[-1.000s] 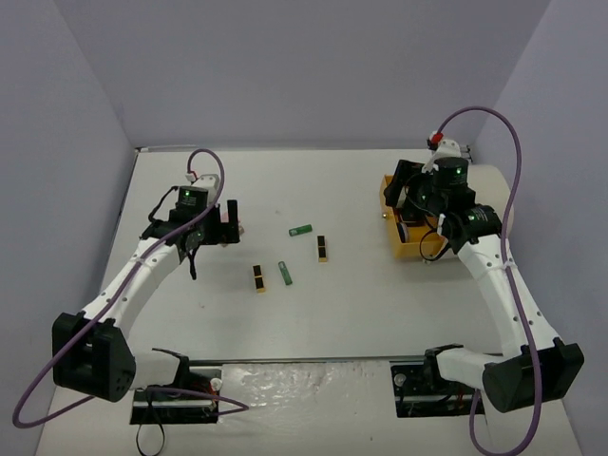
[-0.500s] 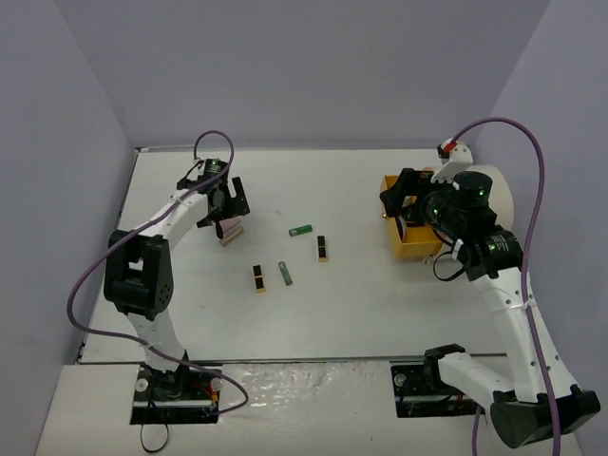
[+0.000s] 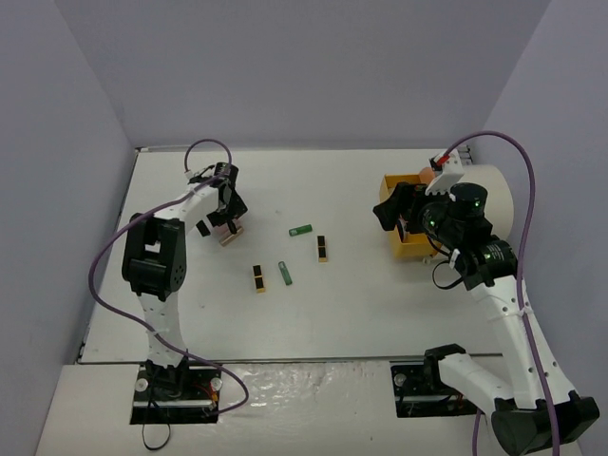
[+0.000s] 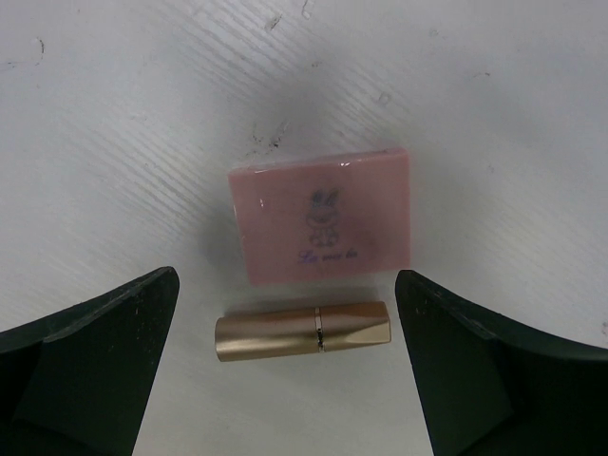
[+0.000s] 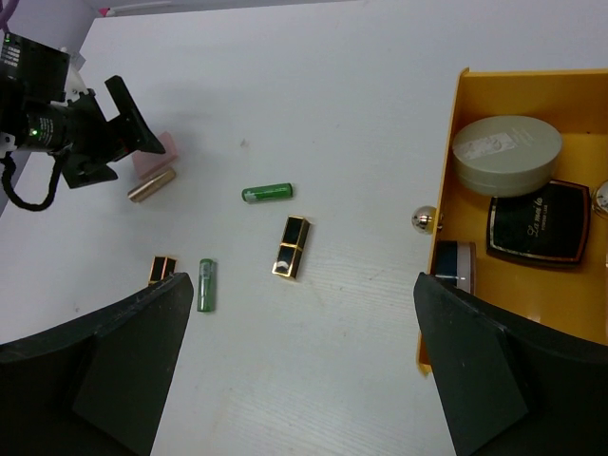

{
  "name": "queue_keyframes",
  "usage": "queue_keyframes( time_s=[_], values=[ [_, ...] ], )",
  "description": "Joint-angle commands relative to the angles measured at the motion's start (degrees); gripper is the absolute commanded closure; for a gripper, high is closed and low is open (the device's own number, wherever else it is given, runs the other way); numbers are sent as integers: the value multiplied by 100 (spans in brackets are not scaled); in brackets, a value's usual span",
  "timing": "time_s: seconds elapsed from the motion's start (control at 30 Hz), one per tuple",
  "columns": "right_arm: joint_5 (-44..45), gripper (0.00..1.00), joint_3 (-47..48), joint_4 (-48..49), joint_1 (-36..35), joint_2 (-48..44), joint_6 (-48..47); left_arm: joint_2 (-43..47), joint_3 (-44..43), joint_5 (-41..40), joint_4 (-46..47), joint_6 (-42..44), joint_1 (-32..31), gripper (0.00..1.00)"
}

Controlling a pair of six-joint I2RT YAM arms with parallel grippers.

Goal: Organize the makeup

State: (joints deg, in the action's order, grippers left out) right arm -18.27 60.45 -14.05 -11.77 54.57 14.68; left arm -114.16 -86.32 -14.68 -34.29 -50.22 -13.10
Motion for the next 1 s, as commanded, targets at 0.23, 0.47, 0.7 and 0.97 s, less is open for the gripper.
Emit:
queue_keyframes(
  time_s=[0.23,0.47,0.7,0.97],
  values=[
    [-399,0,-200,614,-18,-289,-49,-244,-470,-170,255,-421,27,3],
    [-414,0,-242,631,-18,-331,-70,-519,-710,-249,26,-467,27,3],
    [-371,0,-272,649,-18,-341,-86,-696,-744,-273,-77,-548,28,3],
    [-387,0,-261,640,-27,-333,-70,-649,-603,-264,-113,-550,54,14]
  ],
)
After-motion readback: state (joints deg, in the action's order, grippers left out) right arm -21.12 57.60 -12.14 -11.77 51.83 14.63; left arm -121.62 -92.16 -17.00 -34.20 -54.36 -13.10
